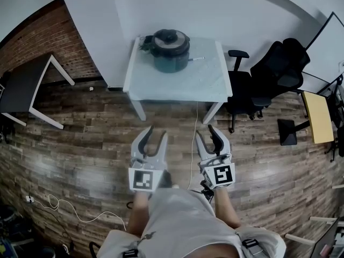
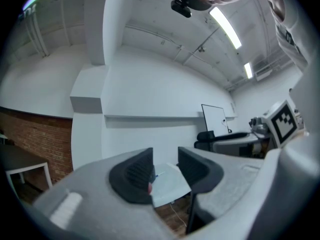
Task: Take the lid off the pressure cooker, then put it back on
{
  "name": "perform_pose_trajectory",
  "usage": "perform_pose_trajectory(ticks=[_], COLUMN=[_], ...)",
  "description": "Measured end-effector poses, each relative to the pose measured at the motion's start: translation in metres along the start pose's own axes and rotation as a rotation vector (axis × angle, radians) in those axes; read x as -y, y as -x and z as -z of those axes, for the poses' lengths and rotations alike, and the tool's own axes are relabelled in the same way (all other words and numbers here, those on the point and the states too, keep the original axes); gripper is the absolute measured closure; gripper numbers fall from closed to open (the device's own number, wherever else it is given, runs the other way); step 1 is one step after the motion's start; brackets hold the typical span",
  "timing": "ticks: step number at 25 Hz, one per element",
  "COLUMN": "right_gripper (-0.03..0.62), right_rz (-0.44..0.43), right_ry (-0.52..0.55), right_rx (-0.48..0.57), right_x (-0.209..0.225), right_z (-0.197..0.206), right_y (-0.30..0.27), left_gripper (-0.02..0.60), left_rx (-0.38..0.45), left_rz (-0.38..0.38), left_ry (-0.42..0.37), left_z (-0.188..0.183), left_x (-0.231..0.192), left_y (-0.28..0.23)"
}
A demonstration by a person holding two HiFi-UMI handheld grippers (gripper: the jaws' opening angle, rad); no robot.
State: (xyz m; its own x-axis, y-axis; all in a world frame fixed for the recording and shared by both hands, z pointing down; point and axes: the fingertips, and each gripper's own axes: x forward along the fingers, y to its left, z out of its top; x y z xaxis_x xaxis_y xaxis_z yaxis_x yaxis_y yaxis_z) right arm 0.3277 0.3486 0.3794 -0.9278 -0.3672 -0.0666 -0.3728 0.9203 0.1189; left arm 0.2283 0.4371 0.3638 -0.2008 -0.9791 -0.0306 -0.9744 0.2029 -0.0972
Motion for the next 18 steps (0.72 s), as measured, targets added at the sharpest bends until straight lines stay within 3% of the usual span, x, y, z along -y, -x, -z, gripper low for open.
perform_pose_trajectory(ticks=[18], right_gripper=[0.414], right_rz=[0.02], right_ry=[0.018], right_rx=[-0.049], right_x=[0.016], right_z=[0.01], right_y=[-0.12], left_gripper=[0.433], left_rx=[-0.017], left_rz=[0.046], left_ry=[0.029], left_z=[0.013], left_x=[-0.089], left_y=[-0.09])
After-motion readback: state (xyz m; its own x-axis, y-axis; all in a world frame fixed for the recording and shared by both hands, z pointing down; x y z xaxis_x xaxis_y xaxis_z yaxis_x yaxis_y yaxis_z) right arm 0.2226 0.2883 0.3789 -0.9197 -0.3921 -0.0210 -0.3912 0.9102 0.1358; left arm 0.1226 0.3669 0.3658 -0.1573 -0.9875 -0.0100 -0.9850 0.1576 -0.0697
